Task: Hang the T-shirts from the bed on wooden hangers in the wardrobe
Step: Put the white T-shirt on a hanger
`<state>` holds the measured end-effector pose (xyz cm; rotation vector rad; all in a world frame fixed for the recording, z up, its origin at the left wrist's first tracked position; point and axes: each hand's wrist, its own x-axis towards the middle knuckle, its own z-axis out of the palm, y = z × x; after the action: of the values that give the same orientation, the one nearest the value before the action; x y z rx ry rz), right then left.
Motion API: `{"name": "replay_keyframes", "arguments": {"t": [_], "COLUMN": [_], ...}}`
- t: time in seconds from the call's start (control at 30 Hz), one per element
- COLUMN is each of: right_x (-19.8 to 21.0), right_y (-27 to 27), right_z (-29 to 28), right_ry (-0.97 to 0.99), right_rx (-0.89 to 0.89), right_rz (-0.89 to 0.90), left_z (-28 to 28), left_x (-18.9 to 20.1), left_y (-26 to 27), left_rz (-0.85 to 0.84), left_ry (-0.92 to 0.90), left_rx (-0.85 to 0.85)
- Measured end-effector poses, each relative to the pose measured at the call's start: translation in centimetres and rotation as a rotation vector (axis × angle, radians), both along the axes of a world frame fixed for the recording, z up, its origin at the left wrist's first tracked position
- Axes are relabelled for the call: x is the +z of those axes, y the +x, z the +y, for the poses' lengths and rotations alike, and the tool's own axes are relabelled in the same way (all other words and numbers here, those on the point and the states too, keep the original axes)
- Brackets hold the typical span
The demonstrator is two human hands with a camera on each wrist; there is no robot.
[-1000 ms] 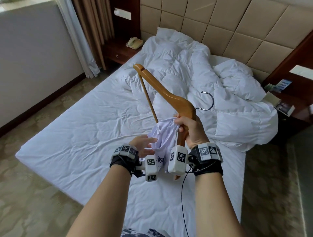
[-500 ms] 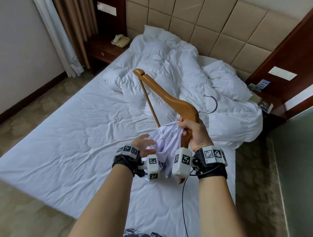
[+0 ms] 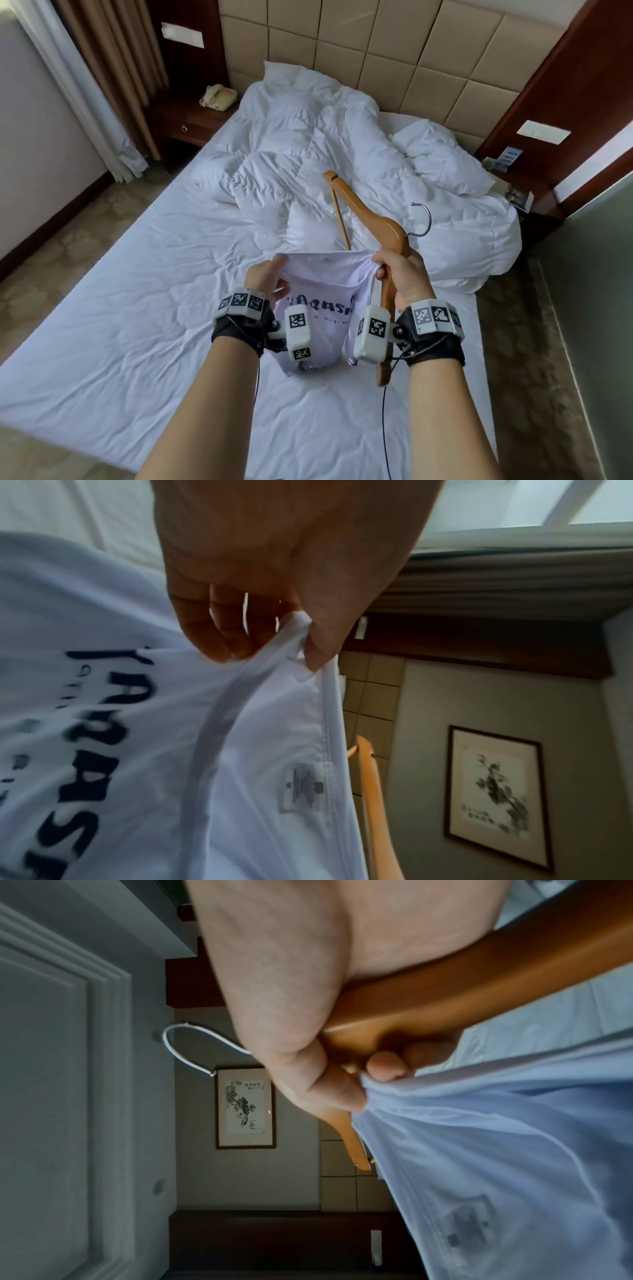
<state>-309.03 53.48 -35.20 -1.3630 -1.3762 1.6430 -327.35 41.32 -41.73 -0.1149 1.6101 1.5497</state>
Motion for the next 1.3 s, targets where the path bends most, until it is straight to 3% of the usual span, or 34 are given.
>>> {"name": "replay_keyframes", "arguments": {"t": [0.2,0.3,0.43,0.63,0.73,0.9,1.1,1.3], "right_x": [-1.0,-1.3,-1.6,-0.8,0.0,0.8,2.0,2.2], "right_y": [-1.5,-1.8,-2.3,-2.4,-2.3,-2.4,-3.0,-3.2], "right_z": [-0.6,-0.9,-1.2,-1.8,-2.7,-3.8,-4.6,-5.7], "right_ry": [0.018,0.071,0.113,0.211,0.256,0.235,0.233,0.238], "right_rx": [-0.03,-0.035,-0.04,-0.01,-0.028,-0.127,-0.243,-0.263], "right_rz": [-0.059,-0.143,-0.187,-0.261,-0.117,0.073,-0.003,-0.056], "left_z": [-0.8,-1.4,-1.9,-1.9,-1.8,-1.8,-2.3,-3.6], "left_x": [2.8,4.0,5.3,6.4,6.5,5.5,5.1,4.6], "left_y": [-1.9,-2.8,-3.4,-4.0,-3.7,-4.4,-5.6,-8.1], "left_rz": [0.218,0.311,0.301,0.204,0.201,0.369,0.435,0.421], "left_ry": [0.079,0.074,0.116,0.268,0.295,0.198,0.201,0.19], "left_rx": [-0.03,-0.121,-0.198,-0.092,-0.03,0.026,0.129,0.401]}}
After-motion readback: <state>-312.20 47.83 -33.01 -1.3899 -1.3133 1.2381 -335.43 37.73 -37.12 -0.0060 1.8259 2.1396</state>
